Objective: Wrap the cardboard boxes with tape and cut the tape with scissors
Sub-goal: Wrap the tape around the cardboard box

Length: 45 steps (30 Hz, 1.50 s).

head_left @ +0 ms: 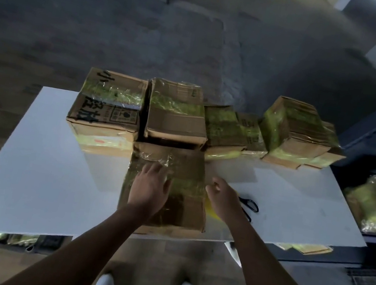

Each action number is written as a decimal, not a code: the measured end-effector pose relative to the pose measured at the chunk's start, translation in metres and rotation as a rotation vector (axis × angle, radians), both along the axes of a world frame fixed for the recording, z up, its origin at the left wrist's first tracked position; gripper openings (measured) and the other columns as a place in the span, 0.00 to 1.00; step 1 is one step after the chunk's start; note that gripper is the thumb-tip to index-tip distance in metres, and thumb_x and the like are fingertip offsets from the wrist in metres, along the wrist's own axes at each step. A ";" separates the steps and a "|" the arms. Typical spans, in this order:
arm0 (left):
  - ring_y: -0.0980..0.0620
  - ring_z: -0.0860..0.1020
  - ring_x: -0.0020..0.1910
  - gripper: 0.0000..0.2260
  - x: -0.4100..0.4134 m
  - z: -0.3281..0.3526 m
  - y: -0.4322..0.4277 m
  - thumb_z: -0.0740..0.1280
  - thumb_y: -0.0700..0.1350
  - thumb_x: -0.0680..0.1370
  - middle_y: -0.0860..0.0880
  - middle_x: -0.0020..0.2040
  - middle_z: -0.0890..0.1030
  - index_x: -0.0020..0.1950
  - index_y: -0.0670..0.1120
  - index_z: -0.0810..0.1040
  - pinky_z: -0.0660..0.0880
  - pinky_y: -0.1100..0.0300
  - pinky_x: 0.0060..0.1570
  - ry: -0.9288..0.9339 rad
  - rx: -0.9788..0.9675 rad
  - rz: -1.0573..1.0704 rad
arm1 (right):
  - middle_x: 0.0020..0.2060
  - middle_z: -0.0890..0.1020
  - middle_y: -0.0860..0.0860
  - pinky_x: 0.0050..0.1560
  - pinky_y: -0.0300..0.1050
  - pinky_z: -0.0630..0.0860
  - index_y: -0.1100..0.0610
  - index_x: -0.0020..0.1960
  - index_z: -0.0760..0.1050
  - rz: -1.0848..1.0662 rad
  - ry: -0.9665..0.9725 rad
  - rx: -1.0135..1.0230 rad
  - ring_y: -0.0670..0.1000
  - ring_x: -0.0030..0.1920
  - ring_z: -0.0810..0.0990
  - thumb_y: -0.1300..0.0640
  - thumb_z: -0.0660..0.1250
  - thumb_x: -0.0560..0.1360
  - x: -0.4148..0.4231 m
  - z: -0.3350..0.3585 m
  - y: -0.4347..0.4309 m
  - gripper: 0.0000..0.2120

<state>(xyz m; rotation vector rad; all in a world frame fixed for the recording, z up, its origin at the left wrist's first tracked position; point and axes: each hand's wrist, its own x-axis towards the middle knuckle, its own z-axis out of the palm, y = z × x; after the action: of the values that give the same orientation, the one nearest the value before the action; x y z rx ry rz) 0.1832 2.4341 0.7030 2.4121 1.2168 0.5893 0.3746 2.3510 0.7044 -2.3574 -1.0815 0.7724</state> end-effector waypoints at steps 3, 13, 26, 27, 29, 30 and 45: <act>0.46 0.81 0.36 0.03 0.028 0.009 -0.016 0.71 0.44 0.75 0.47 0.38 0.83 0.45 0.47 0.84 0.63 0.64 0.29 -0.024 -0.013 -0.004 | 0.59 0.80 0.57 0.52 0.44 0.72 0.58 0.66 0.74 0.000 0.016 -0.004 0.56 0.59 0.77 0.55 0.61 0.79 0.025 -0.009 -0.015 0.17; 0.40 0.81 0.47 0.11 0.103 0.011 -0.050 0.68 0.53 0.77 0.44 0.45 0.84 0.47 0.46 0.81 0.73 0.53 0.40 0.021 -0.255 0.131 | 0.55 0.75 0.59 0.44 0.45 0.69 0.60 0.60 0.75 0.150 -0.142 -0.147 0.60 0.53 0.77 0.55 0.59 0.80 0.089 -0.045 -0.034 0.13; 0.41 0.80 0.41 0.11 0.114 0.019 -0.057 0.67 0.52 0.78 0.44 0.40 0.83 0.45 0.44 0.78 0.73 0.53 0.37 0.012 -0.267 0.213 | 0.52 0.75 0.56 0.43 0.45 0.68 0.56 0.57 0.72 0.261 -0.107 -0.064 0.59 0.51 0.77 0.64 0.62 0.76 0.103 -0.054 -0.030 0.11; 0.41 0.80 0.40 0.11 0.114 0.020 -0.054 0.66 0.52 0.78 0.44 0.39 0.83 0.43 0.45 0.78 0.73 0.53 0.36 0.008 -0.274 0.228 | 0.49 0.75 0.55 0.41 0.44 0.66 0.56 0.54 0.72 0.253 -0.121 -0.019 0.59 0.49 0.76 0.64 0.62 0.75 0.104 -0.049 -0.031 0.08; 0.41 0.80 0.39 0.12 0.113 0.022 -0.047 0.64 0.51 0.79 0.45 0.36 0.82 0.38 0.47 0.75 0.74 0.52 0.36 -0.036 -0.328 0.265 | 0.45 0.74 0.54 0.38 0.45 0.65 0.56 0.49 0.70 0.216 -0.137 0.077 0.59 0.45 0.76 0.63 0.63 0.74 0.106 -0.035 -0.031 0.05; 0.42 0.81 0.37 0.14 0.113 0.023 -0.044 0.64 0.51 0.79 0.46 0.33 0.81 0.35 0.47 0.73 0.76 0.50 0.36 -0.078 -0.373 0.279 | 0.45 0.74 0.54 0.38 0.46 0.65 0.56 0.48 0.70 0.196 -0.147 0.121 0.59 0.44 0.75 0.62 0.62 0.75 0.106 -0.028 -0.030 0.04; 0.50 0.79 0.27 0.21 0.082 0.062 0.008 0.61 0.59 0.79 0.46 0.29 0.79 0.42 0.41 0.77 0.76 0.61 0.28 -0.530 -1.224 0.383 | 0.44 0.79 0.54 0.36 0.44 0.67 0.56 0.51 0.73 0.229 -0.428 0.428 0.57 0.43 0.78 0.63 0.65 0.73 0.059 0.045 0.016 0.08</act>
<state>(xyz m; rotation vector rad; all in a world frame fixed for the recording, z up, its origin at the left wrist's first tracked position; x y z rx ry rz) 0.2656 2.4417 0.7651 0.9503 1.2409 0.3556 0.4332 2.3673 0.7499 -2.0905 -1.5344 0.0751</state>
